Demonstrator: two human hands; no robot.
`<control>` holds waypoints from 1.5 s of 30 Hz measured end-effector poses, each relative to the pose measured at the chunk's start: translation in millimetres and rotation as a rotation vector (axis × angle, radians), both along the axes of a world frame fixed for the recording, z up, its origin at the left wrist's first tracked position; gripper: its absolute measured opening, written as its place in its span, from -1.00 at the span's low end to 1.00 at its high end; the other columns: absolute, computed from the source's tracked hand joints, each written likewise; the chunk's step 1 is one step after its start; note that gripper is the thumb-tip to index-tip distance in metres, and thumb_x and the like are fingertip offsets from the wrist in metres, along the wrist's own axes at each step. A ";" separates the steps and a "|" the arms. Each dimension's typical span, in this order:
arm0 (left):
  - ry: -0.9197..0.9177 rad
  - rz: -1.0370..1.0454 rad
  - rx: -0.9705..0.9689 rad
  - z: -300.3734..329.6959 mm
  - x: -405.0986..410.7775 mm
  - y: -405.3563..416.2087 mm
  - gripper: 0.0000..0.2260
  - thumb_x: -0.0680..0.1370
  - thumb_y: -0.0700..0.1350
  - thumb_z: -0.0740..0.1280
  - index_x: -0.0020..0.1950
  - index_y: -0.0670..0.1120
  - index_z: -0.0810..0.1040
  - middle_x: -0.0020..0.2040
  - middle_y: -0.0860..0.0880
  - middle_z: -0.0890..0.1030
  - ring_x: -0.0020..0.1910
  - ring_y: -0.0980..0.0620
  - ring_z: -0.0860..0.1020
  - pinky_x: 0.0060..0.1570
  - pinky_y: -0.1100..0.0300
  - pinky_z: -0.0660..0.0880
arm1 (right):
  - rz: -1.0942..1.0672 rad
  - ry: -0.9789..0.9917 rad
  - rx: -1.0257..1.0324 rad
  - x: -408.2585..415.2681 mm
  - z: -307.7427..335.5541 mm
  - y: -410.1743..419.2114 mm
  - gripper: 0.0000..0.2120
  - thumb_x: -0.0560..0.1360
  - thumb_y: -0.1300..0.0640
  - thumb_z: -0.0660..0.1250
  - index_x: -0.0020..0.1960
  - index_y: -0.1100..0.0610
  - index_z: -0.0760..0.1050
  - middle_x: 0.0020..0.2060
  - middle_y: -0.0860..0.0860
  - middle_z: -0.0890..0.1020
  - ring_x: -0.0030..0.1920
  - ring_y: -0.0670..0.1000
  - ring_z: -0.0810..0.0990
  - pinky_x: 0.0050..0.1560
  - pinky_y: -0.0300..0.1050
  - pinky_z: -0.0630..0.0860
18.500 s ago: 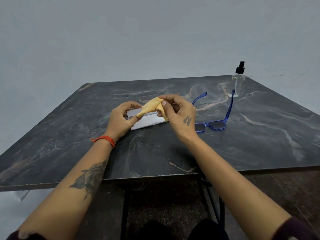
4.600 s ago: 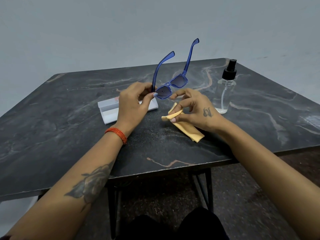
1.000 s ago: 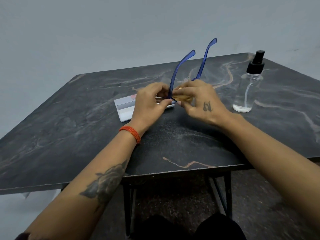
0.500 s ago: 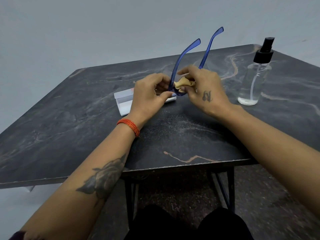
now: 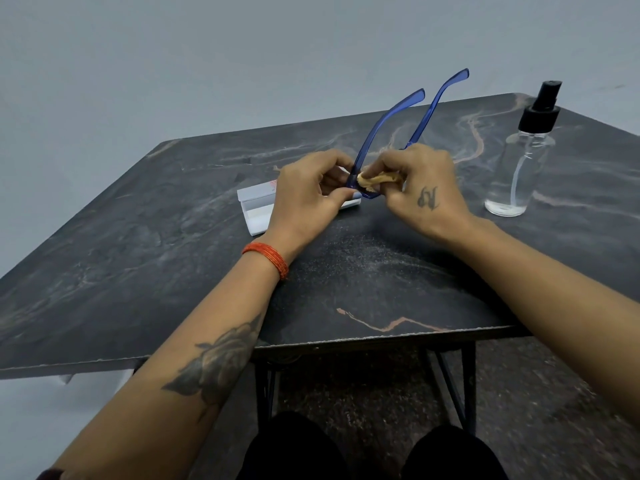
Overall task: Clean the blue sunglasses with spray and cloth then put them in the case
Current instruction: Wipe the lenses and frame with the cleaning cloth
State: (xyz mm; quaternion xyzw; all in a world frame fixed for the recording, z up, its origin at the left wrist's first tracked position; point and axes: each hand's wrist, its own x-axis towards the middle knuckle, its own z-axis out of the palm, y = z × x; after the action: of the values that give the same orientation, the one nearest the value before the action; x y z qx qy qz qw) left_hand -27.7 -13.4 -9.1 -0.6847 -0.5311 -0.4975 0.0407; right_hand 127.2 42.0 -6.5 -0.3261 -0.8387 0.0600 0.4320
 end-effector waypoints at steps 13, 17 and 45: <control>-0.027 0.000 0.038 2.4 -0.2 -2.9 -0.78 0.34 -0.31 0.50 -0.05 -0.24 0.61 -0.15 -0.16 0.65 -0.20 -0.03 0.63 -0.14 0.13 0.60 | 0.065 0.051 0.068 -2.5 0.9 -4.7 -0.83 0.39 0.25 0.39 -0.04 0.10 0.62 -0.23 0.05 0.66 -0.13 0.08 0.54 -0.14 -0.07 0.43; -0.009 0.009 0.014 3.8 -1.3 -0.9 -0.78 0.34 -0.29 0.51 -0.05 -0.25 0.60 -0.16 -0.16 0.64 -0.20 -0.04 0.62 -0.15 0.08 0.60 | 0.054 0.087 -0.026 -2.5 5.6 -2.3 -0.84 0.35 0.26 0.41 -0.12 0.07 0.66 -0.27 0.04 0.66 -0.11 0.04 0.52 -0.14 -0.10 0.42; 0.011 -0.034 0.049 0.2 1.6 -1.4 -0.81 0.33 -0.32 0.49 -0.10 -0.18 0.59 -0.19 -0.01 0.60 -0.22 0.05 0.60 -0.17 0.21 0.60 | -0.030 0.078 0.009 0.8 3.5 -7.6 -0.71 0.31 0.12 0.22 -0.13 0.16 0.67 -0.23 0.12 0.68 -0.15 0.15 0.56 -0.13 0.00 0.49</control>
State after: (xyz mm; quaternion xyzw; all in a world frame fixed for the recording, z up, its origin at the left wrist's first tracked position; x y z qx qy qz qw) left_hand -26.1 -14.9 -8.9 -0.6951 -0.5068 -0.5073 0.0519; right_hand 127.9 34.4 -3.0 -0.3339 -0.8166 0.0626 0.4666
